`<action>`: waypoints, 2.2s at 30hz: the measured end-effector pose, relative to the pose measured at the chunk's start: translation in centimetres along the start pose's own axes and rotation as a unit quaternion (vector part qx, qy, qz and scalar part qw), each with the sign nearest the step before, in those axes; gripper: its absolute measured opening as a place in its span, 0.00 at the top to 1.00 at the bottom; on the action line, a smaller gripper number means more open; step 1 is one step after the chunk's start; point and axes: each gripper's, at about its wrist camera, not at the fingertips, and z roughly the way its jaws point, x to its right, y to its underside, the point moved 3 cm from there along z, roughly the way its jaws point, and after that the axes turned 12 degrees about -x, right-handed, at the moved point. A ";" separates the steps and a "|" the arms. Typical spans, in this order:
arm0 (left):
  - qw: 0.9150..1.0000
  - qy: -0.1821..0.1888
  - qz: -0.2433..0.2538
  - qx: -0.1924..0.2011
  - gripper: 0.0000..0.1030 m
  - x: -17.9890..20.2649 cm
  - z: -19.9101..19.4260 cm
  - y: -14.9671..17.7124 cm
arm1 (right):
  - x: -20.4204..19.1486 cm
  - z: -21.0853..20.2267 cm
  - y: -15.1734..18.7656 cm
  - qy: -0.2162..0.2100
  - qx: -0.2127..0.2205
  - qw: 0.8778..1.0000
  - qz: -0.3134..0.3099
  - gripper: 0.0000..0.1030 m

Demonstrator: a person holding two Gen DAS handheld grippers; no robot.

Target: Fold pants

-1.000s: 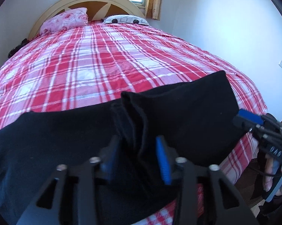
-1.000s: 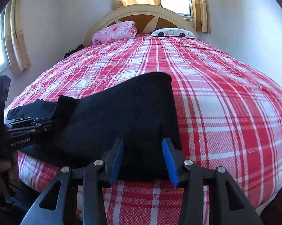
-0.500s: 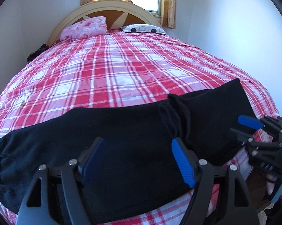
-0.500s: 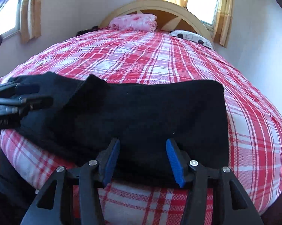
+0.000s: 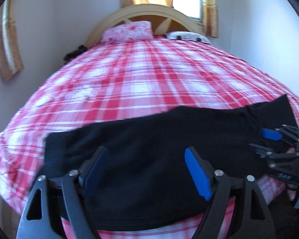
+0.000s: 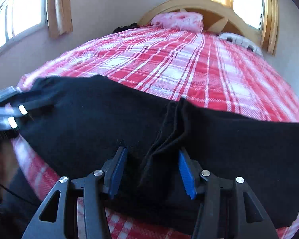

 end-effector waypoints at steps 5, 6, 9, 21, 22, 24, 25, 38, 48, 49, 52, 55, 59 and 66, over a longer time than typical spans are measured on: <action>0.994 -0.076 -0.073 -0.003 0.08 -8.8 0.0 0.8 | 0.2 -2.2 1.1 -0.025 0.018 0.999 0.010 0.47; 0.993 -0.083 -0.086 -0.005 0.08 -10.0 0.1 1.0 | 0.1 -2.6 1.3 -0.024 0.024 0.999 0.010 0.47; 0.988 -0.077 -0.131 -0.026 0.08 -13.3 1.6 1.6 | 0.3 -3.5 1.6 -0.025 0.032 0.999 0.013 0.47; 0.990 0.010 -0.132 -0.056 0.43 -12.0 4.0 2.5 | 3.4 -5.1 2.7 -0.032 0.034 0.997 0.063 0.47; 0.990 0.014 -0.131 -0.056 0.49 -12.1 3.9 2.5 | 4.0 -5.3 2.9 -0.034 0.034 0.996 0.073 0.47; 0.990 0.031 -0.128 -0.057 0.66 -12.1 3.7 2.5 | 4.8 -5.7 3.3 -0.035 0.038 0.995 0.087 0.47; 0.988 0.049 -0.135 -0.058 0.71 -12.2 3.7 2.5 | 5.4 -5.9 3.5 -0.035 0.041 0.994 0.096 0.47; 0.978 0.120 -0.172 -0.014 0.77 -10.4 -1.6 0.9 | 7.1 -5.5 5.1 -0.042 0.021 0.994 0.104 0.46; 0.984 0.148 -0.099 0.031 0.77 -2.9 -6.1 -3.2 | 9.9 -7.2 6.0 -0.034 0.039 0.992 0.118 0.46; 0.983 0.156 -0.093 0.033 0.77 -2.1 -6.3 -3.6 | 10.4 -7.4 6.4 -0.031 0.042 0.991 0.124 0.46; 0.981 0.176 -0.068 0.036 0.77 1.0 -7.0 -4.9 | 11.9 -7.7 6.9 -0.026 0.052 0.988 0.146 0.46; 0.980 0.190 -0.033 0.041 0.77 4.5 -7.8 -6.1 | 14.0 -8.1 7.3 -0.022 0.065 0.981 0.184 0.46; 0.978 0.207 0.008 0.035 0.77 9.1 -8.0 -7.8 | 16.3 -8.9 7.9 -0.015 0.085 0.971 0.224 0.46; 0.971 0.230 0.058 0.020 0.77 15.9 -6.9 -9.2 | 19.8 -9.6 9.3 0.003 0.116 0.950 0.289 0.46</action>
